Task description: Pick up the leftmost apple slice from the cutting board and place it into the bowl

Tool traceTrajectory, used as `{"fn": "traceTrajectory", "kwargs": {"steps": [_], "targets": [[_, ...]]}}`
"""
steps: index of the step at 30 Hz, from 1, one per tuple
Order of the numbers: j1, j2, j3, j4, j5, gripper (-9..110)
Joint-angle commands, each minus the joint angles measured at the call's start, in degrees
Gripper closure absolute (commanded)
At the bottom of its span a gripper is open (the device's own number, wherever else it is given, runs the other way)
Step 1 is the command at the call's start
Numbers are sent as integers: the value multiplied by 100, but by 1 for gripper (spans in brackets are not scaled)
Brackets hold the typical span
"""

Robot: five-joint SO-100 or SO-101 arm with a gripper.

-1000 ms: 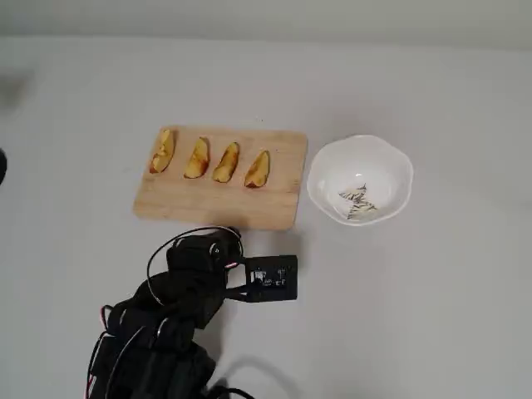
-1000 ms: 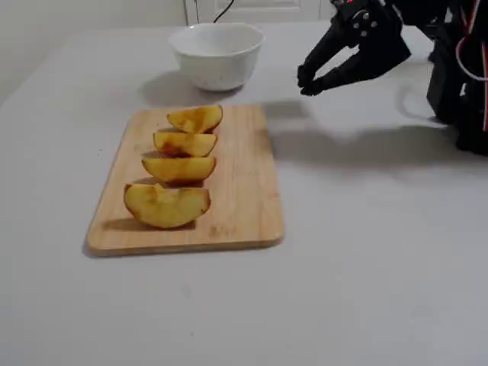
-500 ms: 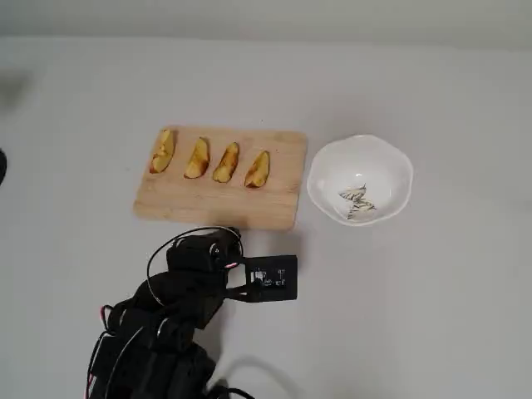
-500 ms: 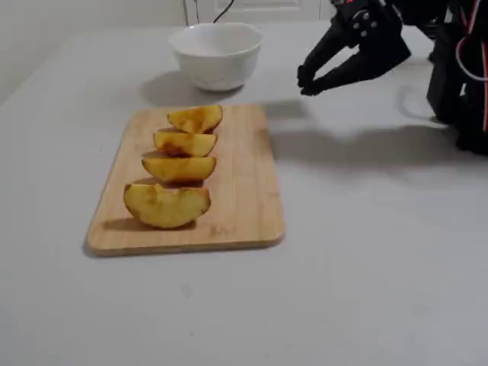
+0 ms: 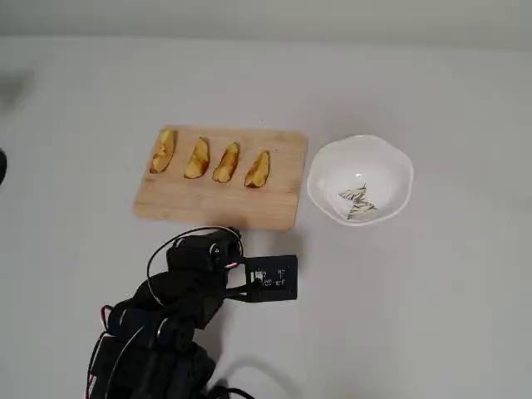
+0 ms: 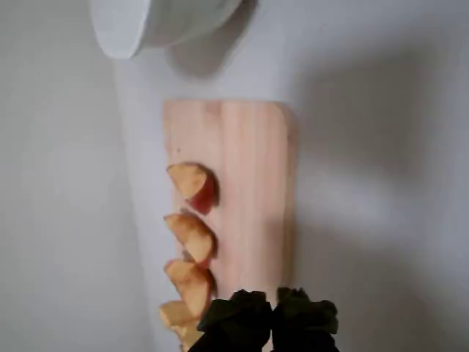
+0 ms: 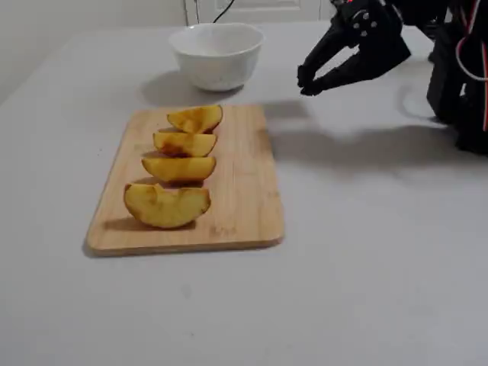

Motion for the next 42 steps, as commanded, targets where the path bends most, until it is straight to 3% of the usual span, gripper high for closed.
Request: {"fn": "traceTrajectory", "kwargs": {"steps": [1,16,20,24,31,42], "targets": [[53,70,-18,26,9,101],[-606,70,-18,-26,-747,101],[-1107,70,-26,-211,-2355,101],[-1978,-44,-325,-404,-3129,100],[-2602,-4104,-2962,-1046,-3929,94],[-3313,-8604,-7172,-246,-4236,75]]}}
